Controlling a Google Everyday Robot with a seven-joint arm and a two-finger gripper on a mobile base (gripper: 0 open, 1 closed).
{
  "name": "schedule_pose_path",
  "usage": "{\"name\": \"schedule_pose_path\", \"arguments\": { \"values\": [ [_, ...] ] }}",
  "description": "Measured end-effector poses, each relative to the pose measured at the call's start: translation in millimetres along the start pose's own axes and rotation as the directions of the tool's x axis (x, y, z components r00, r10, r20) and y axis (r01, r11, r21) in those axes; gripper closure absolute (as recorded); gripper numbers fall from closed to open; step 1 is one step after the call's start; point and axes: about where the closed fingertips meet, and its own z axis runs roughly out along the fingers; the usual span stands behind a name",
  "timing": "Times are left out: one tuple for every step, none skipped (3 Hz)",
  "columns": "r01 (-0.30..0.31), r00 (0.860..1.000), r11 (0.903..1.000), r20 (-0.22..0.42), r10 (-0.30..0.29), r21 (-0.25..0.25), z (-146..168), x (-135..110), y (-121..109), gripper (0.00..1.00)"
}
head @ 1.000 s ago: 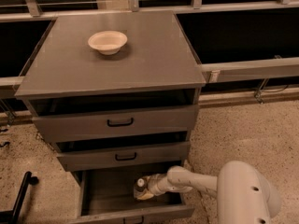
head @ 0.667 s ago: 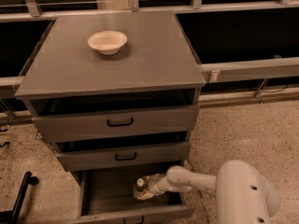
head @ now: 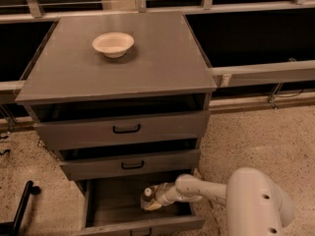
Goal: Place blue plastic bottle into bottom drawer
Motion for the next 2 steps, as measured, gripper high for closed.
{"name": "schedule_pose_path", "arguments": {
  "values": [
    [0.0,1.0,1.0,0.0,0.0,0.0,0.0,0.0,0.0,0.43],
    [0.0,1.0,1.0,0.0,0.0,0.0,0.1,0.0,0.1,0.2]
  ]
}}
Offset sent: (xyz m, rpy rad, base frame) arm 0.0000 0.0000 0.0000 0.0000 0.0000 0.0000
